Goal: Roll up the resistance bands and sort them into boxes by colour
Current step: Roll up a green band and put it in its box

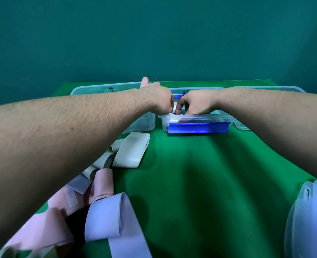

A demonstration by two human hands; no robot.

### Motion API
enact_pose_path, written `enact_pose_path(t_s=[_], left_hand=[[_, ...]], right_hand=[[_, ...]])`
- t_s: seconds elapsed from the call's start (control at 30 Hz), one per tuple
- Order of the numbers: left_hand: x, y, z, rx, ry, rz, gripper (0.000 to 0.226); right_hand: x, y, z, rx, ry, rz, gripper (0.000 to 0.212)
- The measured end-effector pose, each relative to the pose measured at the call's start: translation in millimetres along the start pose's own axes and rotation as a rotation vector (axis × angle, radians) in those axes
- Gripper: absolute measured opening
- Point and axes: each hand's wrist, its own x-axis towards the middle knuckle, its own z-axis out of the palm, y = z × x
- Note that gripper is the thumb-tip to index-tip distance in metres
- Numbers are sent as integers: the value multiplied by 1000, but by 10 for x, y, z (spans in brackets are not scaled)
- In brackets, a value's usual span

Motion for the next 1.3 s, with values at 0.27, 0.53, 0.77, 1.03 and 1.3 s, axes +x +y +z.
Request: enact_pose_path(t_s=[0.27,0.53,0.77,1.03,1.3], left_hand=[[27,0,6,11,-8,-1,38],[54,-15,31,18,-1,-1,36],[48,-7,15,27,-18,11,38],[46,12,10,50,-11,11,37],[47,0,41,4,21,5,36]], right_hand=[[-21,-75,-6,-170,91,-73,23],[-34,9,-11,-131,93,-90,39],[-2,-12,-5,-196,98,-107,27],[31,-13,23,-178,133,-105,22],[61,-7,53,-211,123,-121,22]])
